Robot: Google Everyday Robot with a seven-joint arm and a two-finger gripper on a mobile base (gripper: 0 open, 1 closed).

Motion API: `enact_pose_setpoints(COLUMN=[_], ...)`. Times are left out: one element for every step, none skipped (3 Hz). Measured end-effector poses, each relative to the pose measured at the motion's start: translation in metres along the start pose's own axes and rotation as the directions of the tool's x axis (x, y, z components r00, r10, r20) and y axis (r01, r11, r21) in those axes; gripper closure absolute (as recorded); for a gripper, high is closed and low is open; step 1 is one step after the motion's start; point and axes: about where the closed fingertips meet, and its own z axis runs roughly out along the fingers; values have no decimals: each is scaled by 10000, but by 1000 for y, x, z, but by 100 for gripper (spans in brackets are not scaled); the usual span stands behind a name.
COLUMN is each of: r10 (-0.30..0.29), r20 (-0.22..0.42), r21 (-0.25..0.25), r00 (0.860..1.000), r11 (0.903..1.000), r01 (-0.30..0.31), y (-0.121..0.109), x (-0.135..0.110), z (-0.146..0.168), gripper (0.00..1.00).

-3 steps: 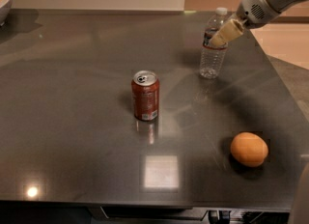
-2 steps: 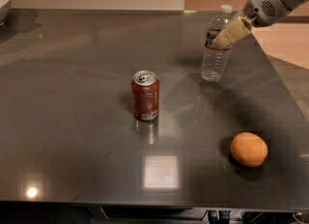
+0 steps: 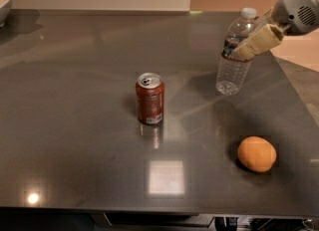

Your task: Move water bottle near orange

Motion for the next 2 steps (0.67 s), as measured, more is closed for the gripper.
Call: enact_pose_setpoints(r10=[-331,-505], r20=[-144,-330], r21=[214,228], r00=[9993,9982], r11=[9992,9984], r01=[334,513], y=[27,49], x=[16,30], z=[-9,-12], gripper=[100,100])
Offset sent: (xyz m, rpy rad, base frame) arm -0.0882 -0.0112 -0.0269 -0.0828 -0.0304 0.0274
